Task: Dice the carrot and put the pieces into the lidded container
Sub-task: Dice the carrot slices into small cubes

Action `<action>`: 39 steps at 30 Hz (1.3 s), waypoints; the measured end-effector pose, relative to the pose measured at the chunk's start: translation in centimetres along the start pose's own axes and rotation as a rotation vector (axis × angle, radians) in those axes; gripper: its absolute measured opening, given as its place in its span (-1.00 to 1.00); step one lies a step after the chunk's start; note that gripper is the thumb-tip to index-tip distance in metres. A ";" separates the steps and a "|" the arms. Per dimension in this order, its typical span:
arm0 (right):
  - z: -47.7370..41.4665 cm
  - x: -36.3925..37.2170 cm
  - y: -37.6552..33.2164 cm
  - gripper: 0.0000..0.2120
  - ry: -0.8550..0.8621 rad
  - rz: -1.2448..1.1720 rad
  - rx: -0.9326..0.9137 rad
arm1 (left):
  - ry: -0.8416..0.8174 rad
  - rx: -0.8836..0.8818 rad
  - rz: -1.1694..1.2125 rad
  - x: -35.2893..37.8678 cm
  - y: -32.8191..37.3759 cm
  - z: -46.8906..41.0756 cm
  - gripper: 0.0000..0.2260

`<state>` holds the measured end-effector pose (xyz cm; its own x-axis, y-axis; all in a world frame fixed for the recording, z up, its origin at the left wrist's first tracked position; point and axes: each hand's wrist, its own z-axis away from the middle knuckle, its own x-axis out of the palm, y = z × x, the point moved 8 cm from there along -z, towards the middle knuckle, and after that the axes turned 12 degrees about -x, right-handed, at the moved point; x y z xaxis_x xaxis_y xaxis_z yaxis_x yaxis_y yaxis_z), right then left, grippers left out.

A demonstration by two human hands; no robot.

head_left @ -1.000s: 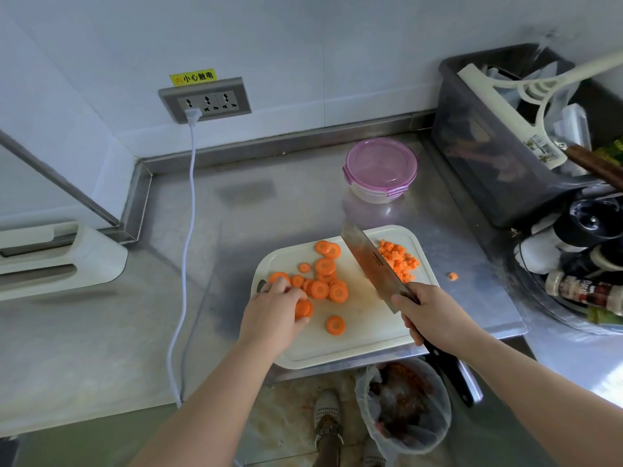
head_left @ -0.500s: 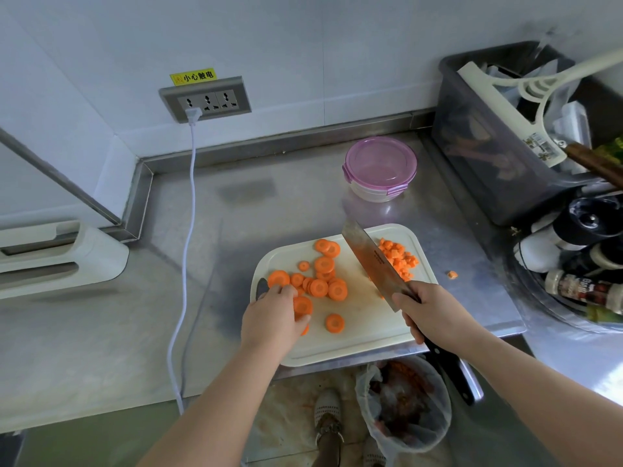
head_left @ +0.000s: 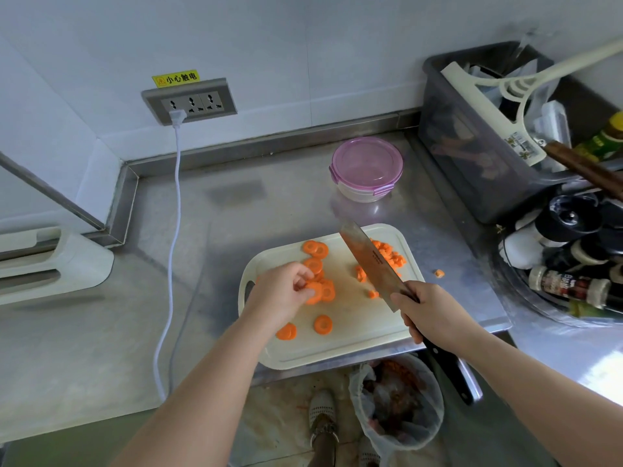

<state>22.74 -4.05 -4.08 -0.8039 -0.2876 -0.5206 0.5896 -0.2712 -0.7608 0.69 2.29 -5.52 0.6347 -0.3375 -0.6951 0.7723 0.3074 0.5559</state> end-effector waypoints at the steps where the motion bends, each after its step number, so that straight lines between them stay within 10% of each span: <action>1: 0.0 0.0 0.0 -0.79 -0.004 0.002 0.002 | -0.008 0.020 -0.044 0.5 0.8 -0.3 -0.81; 11: 0.4 -1.0 0.3 -0.78 0.018 -0.011 0.013 | 0.007 0.052 -0.525 3.4 2.9 -1.9 -0.77; 19: 0.7 0.0 0.4 -0.77 -0.010 -0.014 0.006 | 0.086 0.307 -0.522 5.2 4.5 1.0 -0.91; 32: 1.0 3.8 2.3 -0.76 -0.014 0.069 0.009 | 0.091 0.157 -0.460 5.5 2.0 1.5 -0.55; 39: 1.7 3.5 2.8 -0.83 0.026 0.118 0.005 | 0.116 0.117 -0.255 6.6 3.0 0.9 -0.68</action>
<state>21.74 -7.33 -7.39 -0.7303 -0.2943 -0.6165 0.6809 -0.2415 -0.6914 7.23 0.20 -8.09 0.4176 -0.2847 -0.8629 0.9086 0.1185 0.4006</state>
